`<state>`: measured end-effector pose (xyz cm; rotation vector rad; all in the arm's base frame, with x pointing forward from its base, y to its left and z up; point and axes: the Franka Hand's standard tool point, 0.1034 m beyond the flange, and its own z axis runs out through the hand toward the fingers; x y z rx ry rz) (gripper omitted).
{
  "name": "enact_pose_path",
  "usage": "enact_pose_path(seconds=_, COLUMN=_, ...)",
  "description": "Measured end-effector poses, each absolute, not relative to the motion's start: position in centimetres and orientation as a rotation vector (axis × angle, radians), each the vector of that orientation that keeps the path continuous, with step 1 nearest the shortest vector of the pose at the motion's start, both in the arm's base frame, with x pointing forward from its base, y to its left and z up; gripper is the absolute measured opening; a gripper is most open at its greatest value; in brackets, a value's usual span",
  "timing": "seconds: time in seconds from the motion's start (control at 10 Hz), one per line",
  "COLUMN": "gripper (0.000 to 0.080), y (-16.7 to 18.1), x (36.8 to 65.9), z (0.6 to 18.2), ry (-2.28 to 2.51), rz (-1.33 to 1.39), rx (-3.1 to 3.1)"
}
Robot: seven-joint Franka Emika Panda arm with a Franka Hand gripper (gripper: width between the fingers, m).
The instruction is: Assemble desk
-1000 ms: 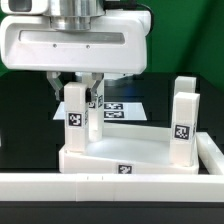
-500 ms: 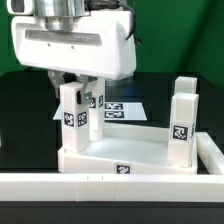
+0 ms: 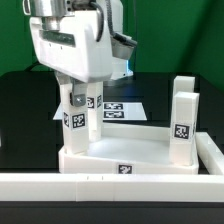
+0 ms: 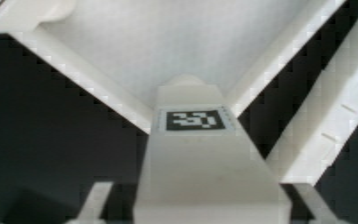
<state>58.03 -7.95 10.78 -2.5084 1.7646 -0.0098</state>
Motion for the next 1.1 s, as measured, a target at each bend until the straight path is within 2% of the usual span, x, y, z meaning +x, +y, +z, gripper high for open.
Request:
enact_pose_path(seconds=0.3, gripper=0.029, y=-7.81, x=58.12, z=10.74, ry=2.071, rz=0.013, rx=-2.243)
enact_pose_path(seconds=0.6, gripper=0.0291, y=-7.78, x=58.12, z=10.68, ry=2.161, rz=0.017, rx=-2.159)
enact_pose_path(seconds=0.7, gripper=0.0459, y=-7.75, x=58.09, z=10.62, ry=2.134, rz=0.018, rx=-2.189)
enact_pose_path(seconds=0.8, gripper=0.0459, y=-7.65, x=58.08, z=10.55, ry=2.106, rz=0.024, rx=-2.221)
enact_pose_path(seconds=0.9, gripper=0.0613, y=-7.62, x=58.08, z=10.56, ry=2.034, rz=0.023, rx=-2.288)
enact_pose_path(seconds=1.1, gripper=0.0646, y=-7.44, x=58.08, z=10.51, ry=1.884, rz=0.016, rx=-2.414)
